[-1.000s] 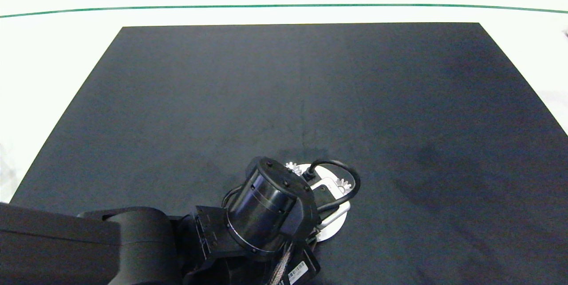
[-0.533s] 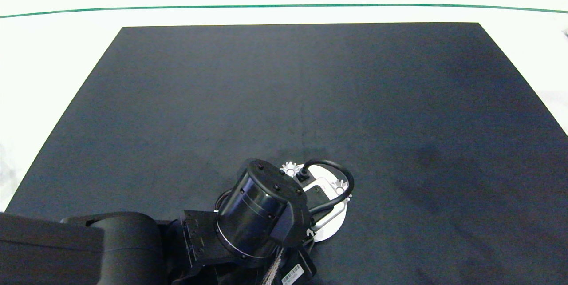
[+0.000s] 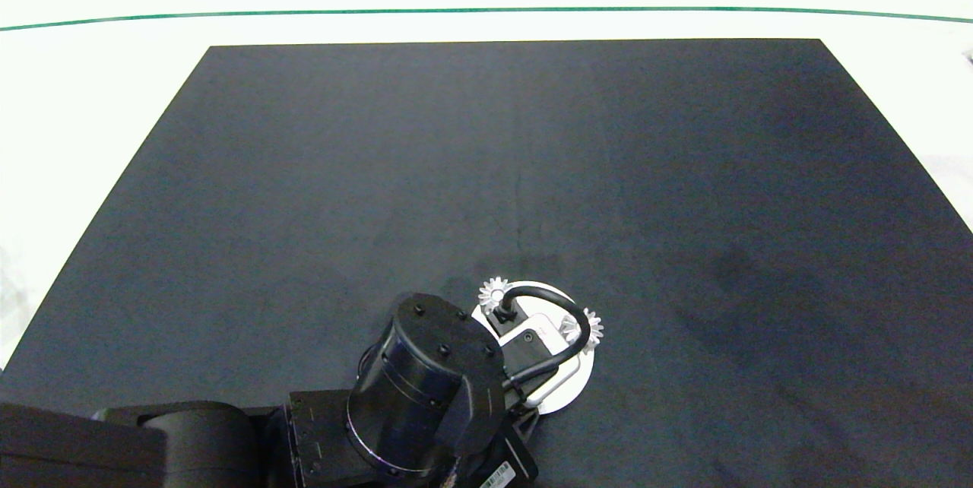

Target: Install three planetary gears onto the carrier pins

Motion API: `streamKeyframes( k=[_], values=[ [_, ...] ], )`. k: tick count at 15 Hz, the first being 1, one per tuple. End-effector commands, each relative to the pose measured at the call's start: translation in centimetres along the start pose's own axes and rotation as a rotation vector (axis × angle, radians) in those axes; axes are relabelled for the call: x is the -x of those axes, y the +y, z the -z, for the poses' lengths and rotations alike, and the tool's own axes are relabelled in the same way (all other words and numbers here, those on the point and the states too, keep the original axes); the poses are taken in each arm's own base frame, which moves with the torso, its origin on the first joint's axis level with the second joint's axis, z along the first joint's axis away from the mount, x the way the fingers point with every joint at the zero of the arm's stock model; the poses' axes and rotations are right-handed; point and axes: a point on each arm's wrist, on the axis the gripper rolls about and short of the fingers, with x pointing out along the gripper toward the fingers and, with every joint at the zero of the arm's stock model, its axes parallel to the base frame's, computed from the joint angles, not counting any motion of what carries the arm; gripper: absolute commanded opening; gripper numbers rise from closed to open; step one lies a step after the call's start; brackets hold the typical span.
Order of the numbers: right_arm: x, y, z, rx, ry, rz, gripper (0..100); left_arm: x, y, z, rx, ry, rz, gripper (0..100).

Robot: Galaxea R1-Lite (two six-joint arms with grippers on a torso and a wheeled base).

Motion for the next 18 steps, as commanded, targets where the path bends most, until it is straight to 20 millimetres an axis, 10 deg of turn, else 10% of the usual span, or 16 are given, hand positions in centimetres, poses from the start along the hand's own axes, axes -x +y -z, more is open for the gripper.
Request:
streamKeyframes(
  k=[1, 13, 14, 18],
  values=[
    [-0.17, 0.03, 0.09, 0.002, 0.009, 0.000, 100, -0.04, -0.10, 0.51, 0.003, 0.017, 0.001, 31],
    [-0.20, 0.04, 0.18, 0.004, 0.012, -0.001, 100, -0.11, -0.22, 0.85, 0.016, -0.014, -0.007, 31],
    [-0.20, 0.04, 0.18, 0.004, 0.012, -0.001, 100, -0.10, -0.21, 0.81, 0.017, -0.016, -0.008, 100],
    [-0.15, 0.03, 0.16, 0.003, 0.009, 0.000, 100, 0.14, -0.10, 0.69, 0.019, -0.024, -0.010, 100]
  ],
)
